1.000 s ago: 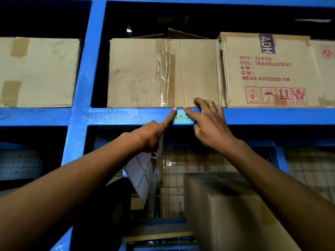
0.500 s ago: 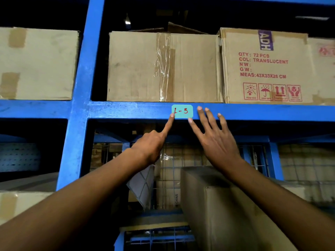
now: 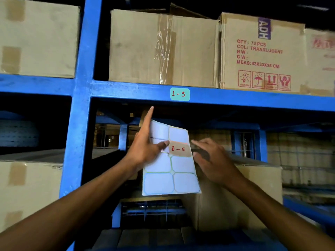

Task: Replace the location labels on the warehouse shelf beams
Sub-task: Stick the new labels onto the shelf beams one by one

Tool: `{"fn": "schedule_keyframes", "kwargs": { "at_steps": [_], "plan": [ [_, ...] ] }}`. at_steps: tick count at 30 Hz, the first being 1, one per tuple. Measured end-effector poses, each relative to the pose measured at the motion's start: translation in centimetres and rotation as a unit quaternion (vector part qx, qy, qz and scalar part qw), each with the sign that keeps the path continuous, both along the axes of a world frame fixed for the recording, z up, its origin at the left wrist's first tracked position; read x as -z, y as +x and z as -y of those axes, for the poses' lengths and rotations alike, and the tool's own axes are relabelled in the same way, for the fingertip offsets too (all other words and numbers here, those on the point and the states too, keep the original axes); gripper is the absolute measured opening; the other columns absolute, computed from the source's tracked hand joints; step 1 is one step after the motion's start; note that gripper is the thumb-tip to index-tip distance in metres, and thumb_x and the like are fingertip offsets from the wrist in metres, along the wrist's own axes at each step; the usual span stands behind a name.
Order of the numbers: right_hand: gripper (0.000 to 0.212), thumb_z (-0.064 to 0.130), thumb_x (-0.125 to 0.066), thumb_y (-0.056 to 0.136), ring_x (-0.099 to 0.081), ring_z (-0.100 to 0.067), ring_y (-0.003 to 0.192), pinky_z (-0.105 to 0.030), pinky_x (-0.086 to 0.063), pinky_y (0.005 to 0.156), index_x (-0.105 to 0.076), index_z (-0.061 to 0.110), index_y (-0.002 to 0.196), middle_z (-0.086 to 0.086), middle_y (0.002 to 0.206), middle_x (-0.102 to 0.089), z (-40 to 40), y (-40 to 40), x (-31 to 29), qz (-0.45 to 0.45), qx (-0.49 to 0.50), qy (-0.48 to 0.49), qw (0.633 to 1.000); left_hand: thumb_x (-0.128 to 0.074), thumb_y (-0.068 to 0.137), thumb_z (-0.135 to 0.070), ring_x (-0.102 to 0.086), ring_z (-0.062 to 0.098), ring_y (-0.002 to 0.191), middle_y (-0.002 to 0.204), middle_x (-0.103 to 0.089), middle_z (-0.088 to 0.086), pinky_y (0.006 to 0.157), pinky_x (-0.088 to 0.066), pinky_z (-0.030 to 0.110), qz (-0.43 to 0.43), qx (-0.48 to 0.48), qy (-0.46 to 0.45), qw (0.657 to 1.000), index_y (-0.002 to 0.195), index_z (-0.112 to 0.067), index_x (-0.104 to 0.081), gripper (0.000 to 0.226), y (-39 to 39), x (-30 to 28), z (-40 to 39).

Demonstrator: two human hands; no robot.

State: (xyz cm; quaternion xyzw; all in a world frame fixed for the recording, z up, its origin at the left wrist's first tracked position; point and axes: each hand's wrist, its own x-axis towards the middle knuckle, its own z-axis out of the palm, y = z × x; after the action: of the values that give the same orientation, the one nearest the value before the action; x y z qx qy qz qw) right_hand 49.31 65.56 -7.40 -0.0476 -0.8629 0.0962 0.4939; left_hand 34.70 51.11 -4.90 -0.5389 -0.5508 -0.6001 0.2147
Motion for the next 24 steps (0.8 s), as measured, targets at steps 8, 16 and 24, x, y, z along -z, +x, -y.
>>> {"fn": "schedule_keyframes", "kwargs": {
  "at_steps": [8, 16, 24],
  "plan": [
    [0.036, 0.012, -0.048, 0.09, -0.051, -0.024, 0.11, -0.044, -0.045, 0.096, -0.053, 0.004, 0.125, -0.012, 0.118, -0.052, 2.6, 0.3, 1.5, -0.061, 0.001, -0.017, 0.998, -0.068, 0.082, -0.011, -0.015, -0.023, 0.13, 0.146, -0.018, -0.031, 0.112, -0.02, 0.017, -0.066, -0.013, 0.027, 0.997, 0.146, -0.042, -0.008, 0.093, 2.7, 1.2, 1.1],
    [0.035, 0.009, -0.051, 0.085, -0.051, -0.024, 0.109, -0.041, -0.042, 0.097, -0.058, 0.009, 0.119, -0.008, 0.114, -0.054, 4.7, 0.7, 2.3, -0.078, -0.017, -0.05, 0.996, -0.064, 0.084, -0.006, -0.019, -0.013, 0.136, 0.151, -0.02, -0.021, 0.113, -0.019, 0.013, -0.057, 0.027, 0.06, 0.996, 0.149, -0.03, -0.012, 0.086, 4.7, 1.9, 2.8],
    [0.046, 0.006, -0.06, 0.082, -0.053, -0.028, 0.106, -0.044, -0.046, 0.09, -0.054, 0.014, 0.127, -0.011, 0.115, -0.055, 5.8, 1.1, 1.8, -0.13, -0.006, 0.117, 0.985, -0.065, 0.083, -0.002, -0.012, -0.012, 0.138, 0.152, -0.015, -0.019, 0.119, -0.014, 0.026, -0.046, 0.044, 0.047, 0.997, 0.148, -0.029, -0.007, 0.091, 4.7, 1.9, 3.5]
  ]
}}
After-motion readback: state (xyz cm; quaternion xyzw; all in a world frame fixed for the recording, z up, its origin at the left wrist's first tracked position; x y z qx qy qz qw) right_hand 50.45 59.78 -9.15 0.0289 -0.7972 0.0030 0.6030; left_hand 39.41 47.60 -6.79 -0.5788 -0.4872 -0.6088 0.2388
